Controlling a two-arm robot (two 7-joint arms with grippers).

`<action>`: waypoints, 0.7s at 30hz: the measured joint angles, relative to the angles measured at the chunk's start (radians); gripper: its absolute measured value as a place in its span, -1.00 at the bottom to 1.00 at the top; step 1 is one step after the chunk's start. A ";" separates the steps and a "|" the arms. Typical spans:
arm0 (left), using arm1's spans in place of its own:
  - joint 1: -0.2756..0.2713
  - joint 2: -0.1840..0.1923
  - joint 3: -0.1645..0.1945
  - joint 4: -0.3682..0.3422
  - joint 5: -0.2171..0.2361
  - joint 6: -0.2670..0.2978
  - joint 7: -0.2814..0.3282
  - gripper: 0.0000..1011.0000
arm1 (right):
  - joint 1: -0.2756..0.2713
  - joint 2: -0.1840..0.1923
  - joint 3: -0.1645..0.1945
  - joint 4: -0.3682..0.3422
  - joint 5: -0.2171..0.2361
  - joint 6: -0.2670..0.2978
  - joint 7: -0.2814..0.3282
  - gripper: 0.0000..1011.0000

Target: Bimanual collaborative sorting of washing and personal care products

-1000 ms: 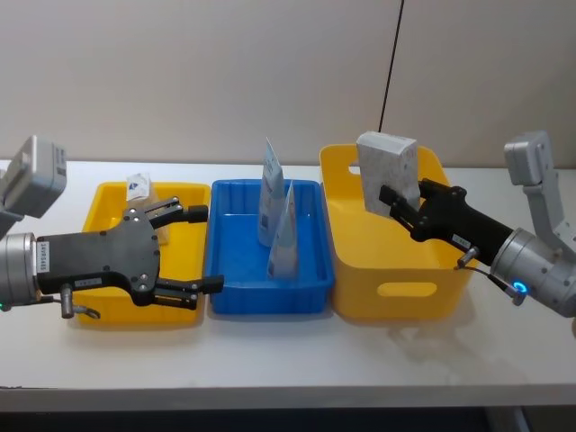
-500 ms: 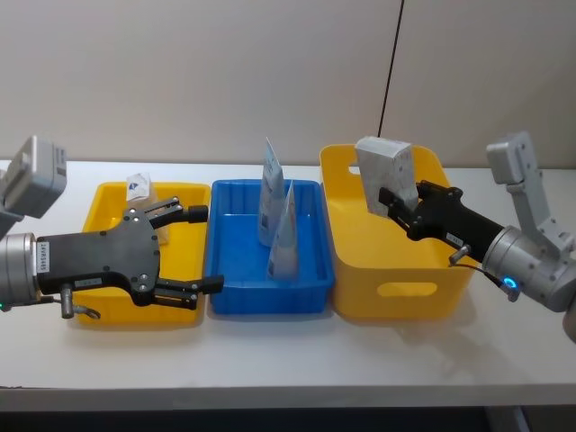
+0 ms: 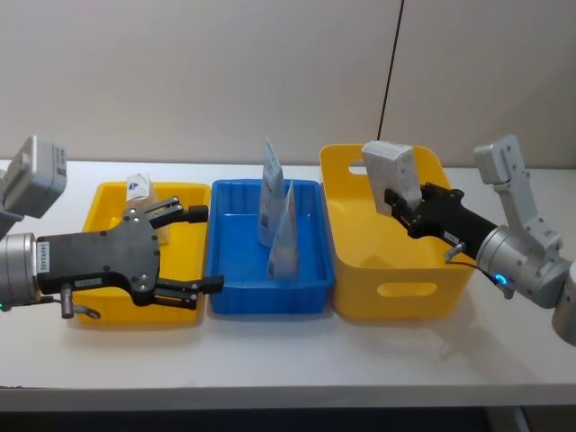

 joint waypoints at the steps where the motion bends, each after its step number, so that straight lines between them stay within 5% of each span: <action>1: 0.000 0.000 0.000 0.000 0.000 0.000 0.000 0.98 | 0.006 -0.005 0.000 0.015 -0.005 -0.002 -0.005 -0.32; 21: 0.000 0.000 0.000 0.000 0.000 0.000 0.000 0.98 | 0.086 -0.076 -0.009 0.167 -0.070 -0.032 -0.060 -0.32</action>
